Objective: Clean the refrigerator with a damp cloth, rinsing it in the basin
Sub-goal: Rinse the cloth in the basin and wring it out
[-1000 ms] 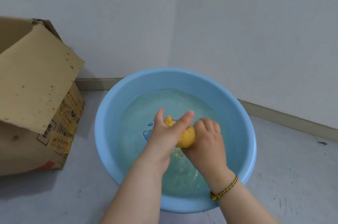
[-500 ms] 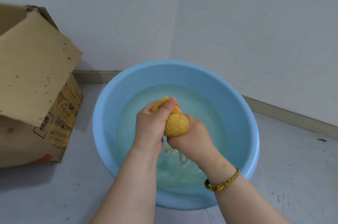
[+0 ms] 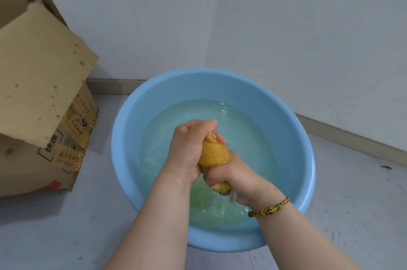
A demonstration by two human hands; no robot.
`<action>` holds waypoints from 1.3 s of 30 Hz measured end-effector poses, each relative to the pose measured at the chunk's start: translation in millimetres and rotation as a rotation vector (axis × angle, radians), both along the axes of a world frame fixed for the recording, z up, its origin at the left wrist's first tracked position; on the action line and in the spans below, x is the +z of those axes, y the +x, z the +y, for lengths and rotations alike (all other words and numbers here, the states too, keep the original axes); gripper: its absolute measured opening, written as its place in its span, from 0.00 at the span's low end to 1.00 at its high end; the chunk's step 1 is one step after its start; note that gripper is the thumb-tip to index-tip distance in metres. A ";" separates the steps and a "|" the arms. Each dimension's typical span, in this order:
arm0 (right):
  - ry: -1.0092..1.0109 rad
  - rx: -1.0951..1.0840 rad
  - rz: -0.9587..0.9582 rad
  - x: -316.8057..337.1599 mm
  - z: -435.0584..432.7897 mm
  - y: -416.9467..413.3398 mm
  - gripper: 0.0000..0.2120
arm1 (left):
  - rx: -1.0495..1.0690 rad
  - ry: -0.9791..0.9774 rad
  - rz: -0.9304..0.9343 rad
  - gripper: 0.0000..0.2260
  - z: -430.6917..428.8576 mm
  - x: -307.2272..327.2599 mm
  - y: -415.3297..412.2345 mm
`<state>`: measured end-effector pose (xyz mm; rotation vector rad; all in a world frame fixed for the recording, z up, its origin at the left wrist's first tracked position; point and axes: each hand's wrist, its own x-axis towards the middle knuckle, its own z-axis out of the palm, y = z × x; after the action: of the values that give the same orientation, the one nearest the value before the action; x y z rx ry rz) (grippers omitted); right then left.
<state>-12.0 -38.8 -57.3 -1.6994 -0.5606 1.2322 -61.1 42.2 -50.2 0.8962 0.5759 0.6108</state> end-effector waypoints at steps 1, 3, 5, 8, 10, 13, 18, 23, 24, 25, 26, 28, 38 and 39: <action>-0.014 0.015 -0.003 1.0 -1.2 3.6 0.11 | 0.003 -0.010 -0.010 0.16 -1.7 0.0 1.2; -0.075 0.051 -0.047 6.5 -2.7 8.2 0.08 | 0.027 -0.081 -0.007 0.17 -4.4 -2.0 4.4; -0.149 0.056 -0.146 9.5 -4.1 11.3 0.08 | 0.027 -0.251 0.032 0.19 -3.7 -5.6 5.9; -0.281 -0.039 -0.502 5.2 -5.7 13.6 0.11 | -0.021 -0.417 0.178 0.10 -0.6 -9.5 6.9; -0.363 -0.067 -1.223 -6.2 -11.1 18.2 0.15 | -0.052 -0.401 0.312 0.11 -3.4 -9.3 8.2; -0.219 -0.119 -1.778 -17.0 -11.6 18.5 0.14 | -0.067 -0.386 0.324 0.19 -12.6 -1.7 11.2; 0.194 -0.065 -1.801 -28.6 -6.8 7.2 0.10 | 0.228 -0.387 0.301 0.07 -20.0 -8.6 10.4; 0.121 -0.264 -1.379 -14.8 -3.6 -8.6 0.22 | 0.316 -0.078 0.194 0.12 -21.5 -0.8 11.6; 0.060 -0.301 -1.272 -6.7 -3.0 -12.1 0.19 | 0.313 -0.035 0.169 0.12 -20.7 1.5 11.4; -0.004 -0.301 -1.134 -2.3 -1.2 -15.1 0.16 | 0.302 0.003 0.149 0.12 -19.3 0.6 11.2; -0.036 -0.287 -0.934 -0.2 0.4 -18.5 0.13 | 0.291 0.022 0.143 0.11 -18.2 0.1 9.9; -0.031 -0.309 -0.679 -4.0 0.6 -20.7 0.13 | 0.255 0.051 0.131 0.11 -16.7 -1.2 7.8; -0.007 -0.210 -0.398 -1.5 7.8 -15.0 0.08 | 0.174 0.114 0.106 0.27 -3.2 -5.7 5.8; 0.013 -0.210 -0.379 -1.5 7.2 -14.9 0.08 | 0.170 0.109 0.095 0.26 -3.2 -7.0 5.9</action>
<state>-26.9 -31.6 -58.9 -1.9400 -0.5925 0.7602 -55.2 38.9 -57.2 0.9891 0.7144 0.7620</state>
